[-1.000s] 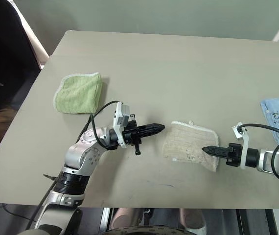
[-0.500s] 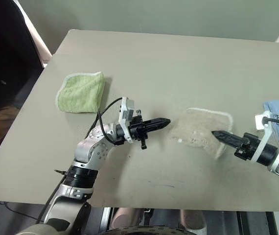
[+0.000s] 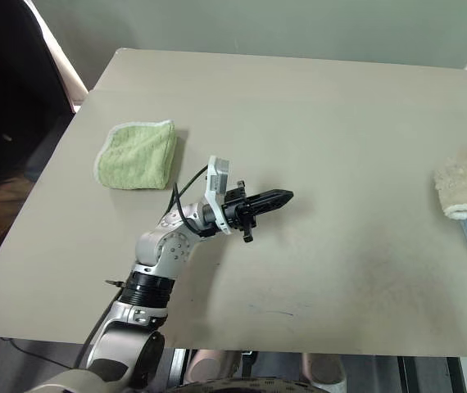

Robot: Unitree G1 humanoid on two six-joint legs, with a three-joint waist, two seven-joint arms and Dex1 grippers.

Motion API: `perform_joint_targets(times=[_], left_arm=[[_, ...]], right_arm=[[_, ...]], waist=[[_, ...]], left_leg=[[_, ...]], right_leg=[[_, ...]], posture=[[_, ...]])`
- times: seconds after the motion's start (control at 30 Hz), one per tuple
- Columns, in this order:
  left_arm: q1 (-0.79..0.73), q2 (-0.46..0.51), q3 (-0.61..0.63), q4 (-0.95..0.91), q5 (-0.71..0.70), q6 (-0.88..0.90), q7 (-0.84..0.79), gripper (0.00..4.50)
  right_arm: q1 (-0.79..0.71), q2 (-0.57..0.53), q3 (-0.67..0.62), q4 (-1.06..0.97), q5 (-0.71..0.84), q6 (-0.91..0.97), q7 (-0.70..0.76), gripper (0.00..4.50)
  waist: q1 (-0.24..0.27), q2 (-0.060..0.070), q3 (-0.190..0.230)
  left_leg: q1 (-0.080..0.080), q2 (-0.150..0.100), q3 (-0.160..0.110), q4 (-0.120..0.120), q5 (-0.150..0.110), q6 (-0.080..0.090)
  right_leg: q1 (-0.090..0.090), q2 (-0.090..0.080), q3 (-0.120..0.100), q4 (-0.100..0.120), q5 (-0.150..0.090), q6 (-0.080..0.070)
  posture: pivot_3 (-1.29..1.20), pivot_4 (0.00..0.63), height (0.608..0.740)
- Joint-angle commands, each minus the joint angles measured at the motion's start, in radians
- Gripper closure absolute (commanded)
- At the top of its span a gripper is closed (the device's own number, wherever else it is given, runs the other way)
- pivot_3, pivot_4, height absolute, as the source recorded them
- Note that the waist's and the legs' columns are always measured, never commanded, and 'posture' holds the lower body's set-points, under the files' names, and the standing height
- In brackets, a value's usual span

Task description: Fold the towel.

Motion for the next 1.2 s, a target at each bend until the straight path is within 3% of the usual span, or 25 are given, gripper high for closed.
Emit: perform_joint_targets(times=[0.03,0.4,0.8,1.2], left_arm=[[-0.011,-0.013,-0.008,-0.001,0.001,-0.014,-0.007,4.50],[-0.006,-0.035,-0.026,0.003,0.020,-0.032,-0.007,4.50],[0.016,-0.045,-0.026,-0.027,0.023,-0.025,0.013,4.50],[0.032,-0.034,-0.022,-0.059,0.020,-0.022,0.038,4.50]], right_arm=[[-0.038,0.002,-0.025,-0.042,-0.006,-0.112,-0.056,4.46],[-0.091,-0.055,-0.013,0.106,-0.054,-0.196,-0.078,4.46],[-0.262,-0.254,0.061,0.459,-0.267,-0.181,0.135,4.46],[-0.246,-0.190,0.107,0.623,-0.458,-0.186,0.298,4.46]], waist=[[-0.002,0.000,0.000],[0.003,0.001,0.000],[0.003,0.003,0.000],[0.005,0.005,0.000]], left_leg=[[0.000,0.000,0.000,0.000,0.000,0.000],[0.000,0.000,0.000,0.000,0.000,0.004],[0.000,0.000,0.001,0.000,0.000,0.003],[0.000,0.000,0.002,0.000,0.001,0.002]], right_leg=[[0.000,0.000,0.000,0.000,0.000,0.001],[0.002,-0.001,0.000,-0.001,0.001,0.002],[0.001,-0.001,0.000,-0.001,0.001,0.002],[0.002,-0.001,0.000,-0.002,0.001,0.002]], posture=[[0.00,0.150,0.728],[0.00,0.150,0.728],[0.00,0.150,0.728],[0.00,0.150,0.728]])
